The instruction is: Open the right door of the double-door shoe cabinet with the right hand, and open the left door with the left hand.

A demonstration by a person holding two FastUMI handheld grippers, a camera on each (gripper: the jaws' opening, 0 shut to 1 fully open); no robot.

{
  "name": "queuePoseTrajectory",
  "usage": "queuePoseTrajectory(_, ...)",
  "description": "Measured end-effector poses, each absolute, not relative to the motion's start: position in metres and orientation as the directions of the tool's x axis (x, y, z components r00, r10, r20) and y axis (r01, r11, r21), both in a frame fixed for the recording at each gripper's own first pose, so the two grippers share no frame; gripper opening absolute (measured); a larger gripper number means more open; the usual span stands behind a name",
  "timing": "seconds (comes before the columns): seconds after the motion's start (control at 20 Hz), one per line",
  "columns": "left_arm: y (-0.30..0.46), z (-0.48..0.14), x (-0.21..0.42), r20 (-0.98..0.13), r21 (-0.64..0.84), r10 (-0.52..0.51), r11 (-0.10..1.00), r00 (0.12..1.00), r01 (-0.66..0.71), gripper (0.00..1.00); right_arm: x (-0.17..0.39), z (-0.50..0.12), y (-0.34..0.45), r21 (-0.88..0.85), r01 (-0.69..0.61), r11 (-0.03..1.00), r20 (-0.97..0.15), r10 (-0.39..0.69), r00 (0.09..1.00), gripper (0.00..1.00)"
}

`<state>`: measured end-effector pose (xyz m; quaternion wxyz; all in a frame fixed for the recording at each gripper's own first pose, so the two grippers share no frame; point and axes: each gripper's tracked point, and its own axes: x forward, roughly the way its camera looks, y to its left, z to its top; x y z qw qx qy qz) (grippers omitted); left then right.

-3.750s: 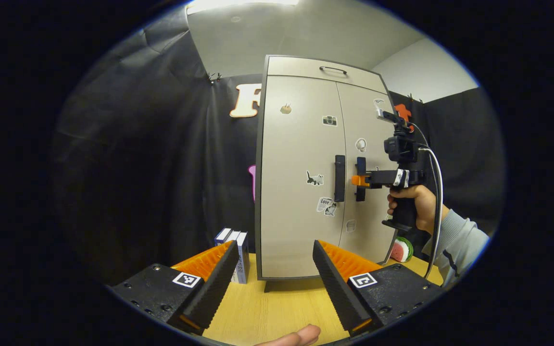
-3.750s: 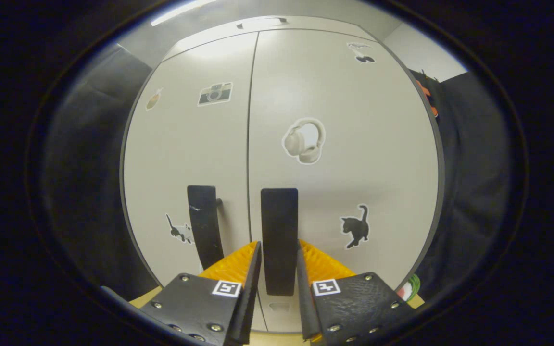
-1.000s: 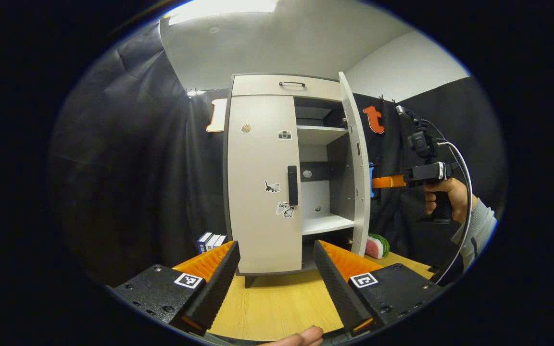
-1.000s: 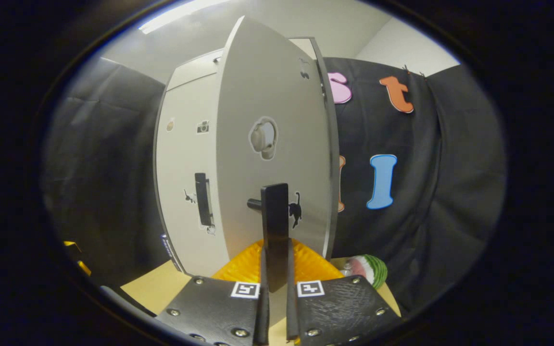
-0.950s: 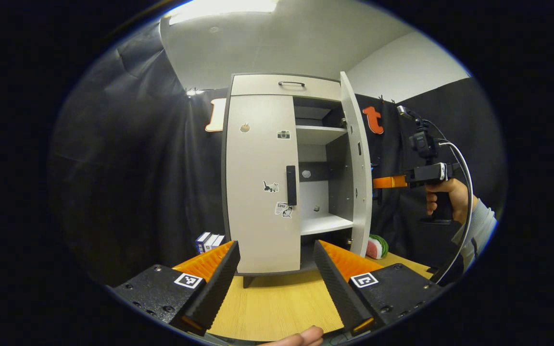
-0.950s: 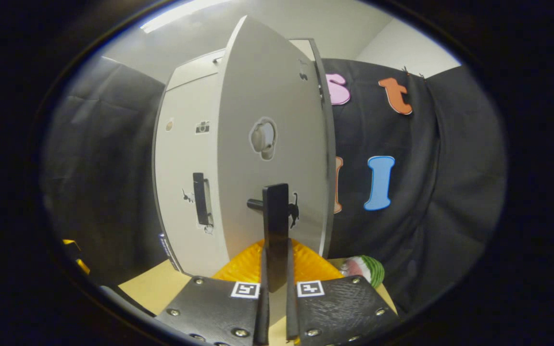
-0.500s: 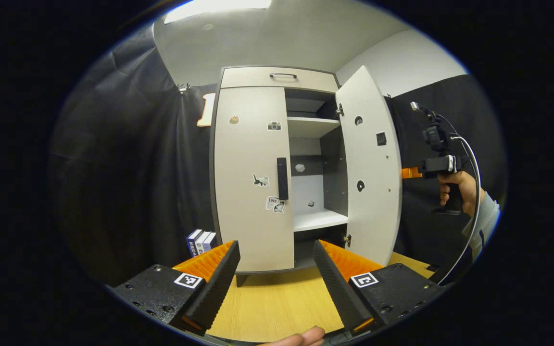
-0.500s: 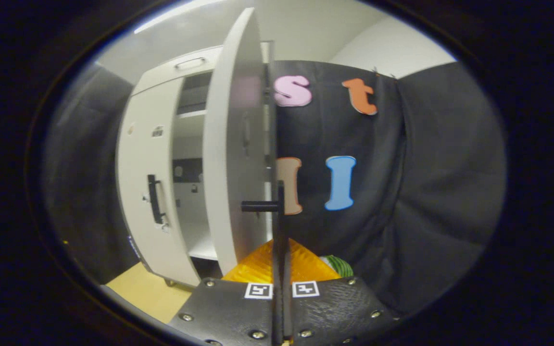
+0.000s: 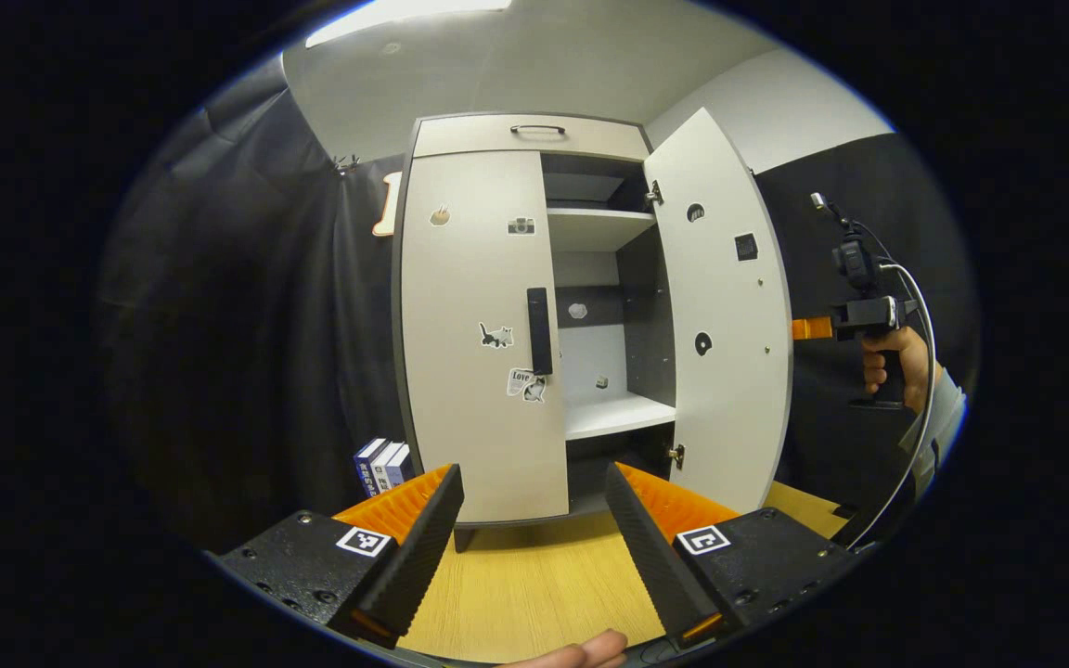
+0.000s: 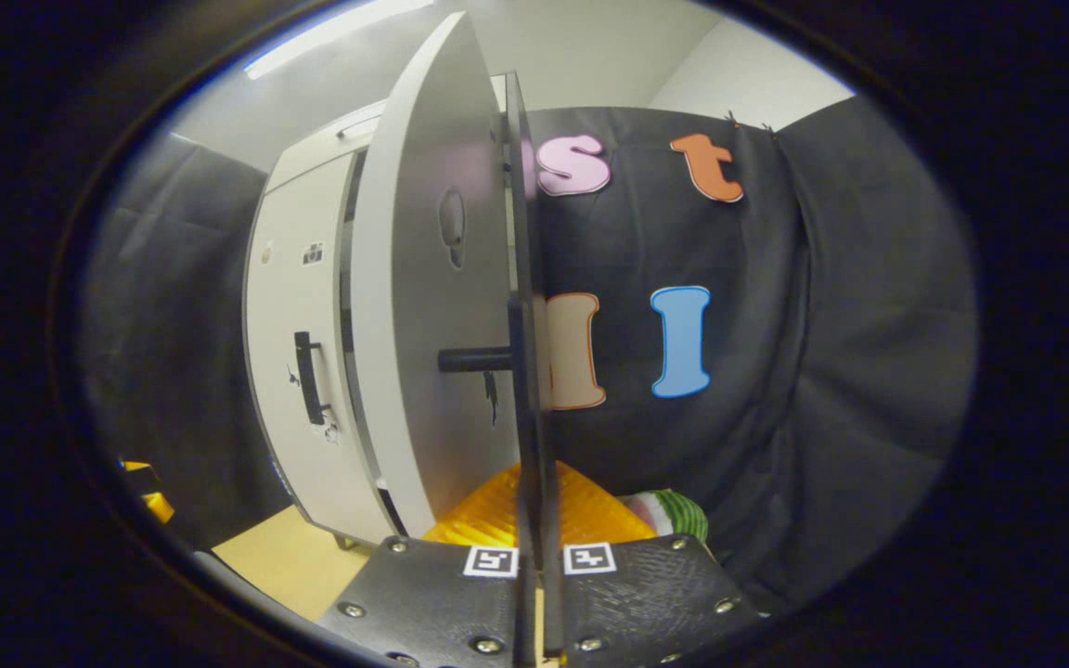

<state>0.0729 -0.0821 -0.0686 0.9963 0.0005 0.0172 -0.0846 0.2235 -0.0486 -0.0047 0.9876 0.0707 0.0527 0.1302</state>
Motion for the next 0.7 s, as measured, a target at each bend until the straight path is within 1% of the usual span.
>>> queuePoseTrajectory(0.1,-0.078,-0.068,0.078,-0.036,-0.008,-0.158,0.987,0.987,0.158,0.95,0.225,-0.004,-0.049,0.156,-0.249,0.956,-0.084,0.264,0.961,0.04)
queuePoseTrajectory(0.2,-0.074,-0.068,0.083,-0.041,-0.010,-0.144,0.990,0.989,0.144,0.96,0.225,-0.004,-0.050,0.161,-0.226,0.961,-0.091,0.242,0.966,0.04)
queuePoseTrajectory(0.25,-0.071,-0.068,0.086,-0.042,-0.015,-0.135,0.991,0.990,0.134,0.96,0.225,-0.005,-0.052,0.157,-0.216,0.964,-0.091,0.232,0.968,0.08)
queuePoseTrajectory(0.3,-0.069,-0.067,0.090,-0.042,-0.021,-0.128,0.992,0.991,0.127,0.95,0.225,-0.004,-0.053,0.156,-0.205,0.966,-0.090,0.221,0.971,0.04)
queuePoseTrajectory(0.45,-0.066,-0.063,0.099,-0.042,-0.014,-0.120,0.993,0.992,0.120,0.96,0.218,-0.004,-0.052,0.175,-0.212,0.961,-0.088,0.230,0.969,0.04)
queuePoseTrajectory(0.6,-0.067,-0.059,0.110,-0.043,-0.002,-0.123,0.992,0.991,0.123,0.96,0.200,0.009,-0.059,0.229,-0.228,0.946,-0.033,0.241,0.970,0.05)
queuePoseTrajectory(0.65,-0.069,-0.058,0.114,-0.047,-0.003,-0.128,0.992,0.991,0.128,0.96,0.184,0.010,-0.071,0.244,-0.208,0.947,-0.021,0.220,0.975,0.14)
queuePoseTrajectory(0.7,-0.070,-0.057,0.119,-0.053,-0.006,-0.132,0.991,0.990,0.132,0.96,0.175,0.011,-0.081,0.262,-0.178,0.948,-0.010,0.187,0.982,0.25)
